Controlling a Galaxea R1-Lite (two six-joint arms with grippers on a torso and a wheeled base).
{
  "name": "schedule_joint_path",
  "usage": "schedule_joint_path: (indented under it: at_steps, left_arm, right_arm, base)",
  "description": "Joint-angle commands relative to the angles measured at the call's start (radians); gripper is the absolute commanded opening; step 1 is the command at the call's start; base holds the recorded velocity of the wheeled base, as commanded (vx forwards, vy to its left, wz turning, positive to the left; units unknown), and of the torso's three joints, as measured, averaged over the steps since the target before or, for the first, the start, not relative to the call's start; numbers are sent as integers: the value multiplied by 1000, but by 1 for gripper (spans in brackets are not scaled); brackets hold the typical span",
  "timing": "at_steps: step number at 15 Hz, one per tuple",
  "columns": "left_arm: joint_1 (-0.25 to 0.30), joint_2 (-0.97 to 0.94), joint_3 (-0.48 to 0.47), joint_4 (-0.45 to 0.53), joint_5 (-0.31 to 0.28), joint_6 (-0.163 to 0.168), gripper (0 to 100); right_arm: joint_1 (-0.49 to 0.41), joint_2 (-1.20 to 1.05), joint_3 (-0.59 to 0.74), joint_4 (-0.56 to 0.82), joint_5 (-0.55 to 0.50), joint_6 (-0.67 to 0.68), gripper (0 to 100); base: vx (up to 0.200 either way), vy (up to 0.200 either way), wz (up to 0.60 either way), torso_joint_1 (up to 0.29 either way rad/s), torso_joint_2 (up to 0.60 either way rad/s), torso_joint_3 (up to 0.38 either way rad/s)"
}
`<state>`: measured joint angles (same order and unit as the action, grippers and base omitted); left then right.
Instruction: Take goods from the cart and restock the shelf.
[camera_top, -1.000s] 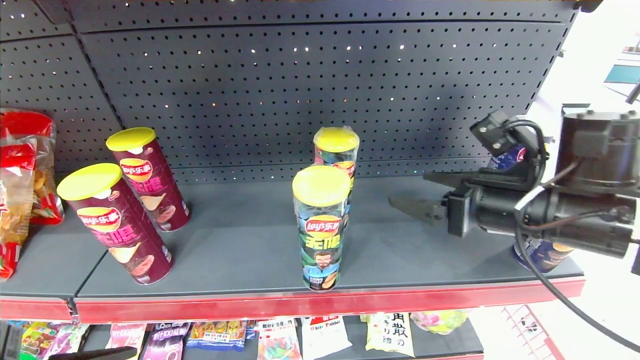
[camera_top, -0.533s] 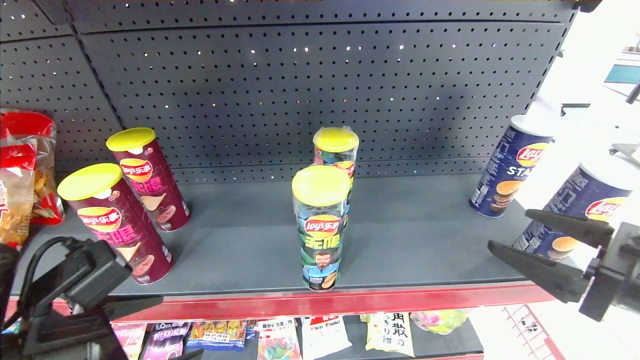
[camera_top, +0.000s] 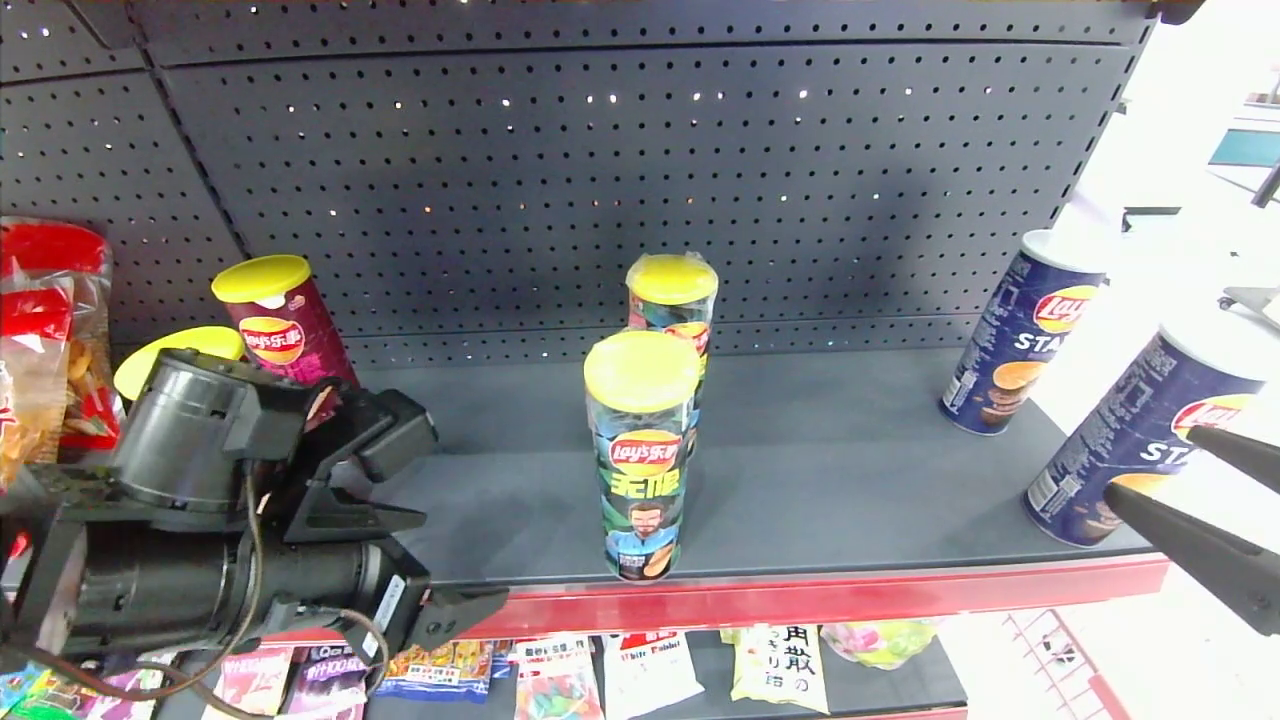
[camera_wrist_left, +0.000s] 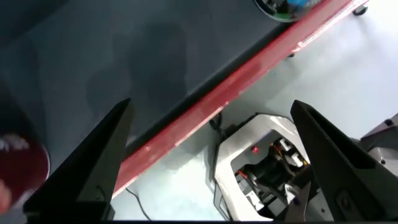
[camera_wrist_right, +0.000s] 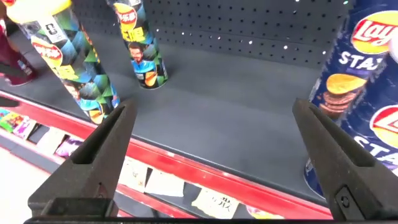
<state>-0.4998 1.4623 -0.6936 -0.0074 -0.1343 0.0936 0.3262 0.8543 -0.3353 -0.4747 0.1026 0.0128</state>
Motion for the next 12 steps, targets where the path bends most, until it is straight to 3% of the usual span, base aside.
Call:
schedule_joint_path:
  at_steps: [1, 12]
  left_arm:
    - [-13, 85, -53, 1, -1, 1, 100]
    - [-45, 242, -149, -60, 1, 0, 100]
  right_arm:
    - [-15, -20, 7, 1, 0, 19, 100]
    - [-42, -87, 12, 64, 0, 27, 100]
  base:
    - [0, 0, 0, 0, 0, 0]
    - [0, 0, 0, 0, 0, 0]
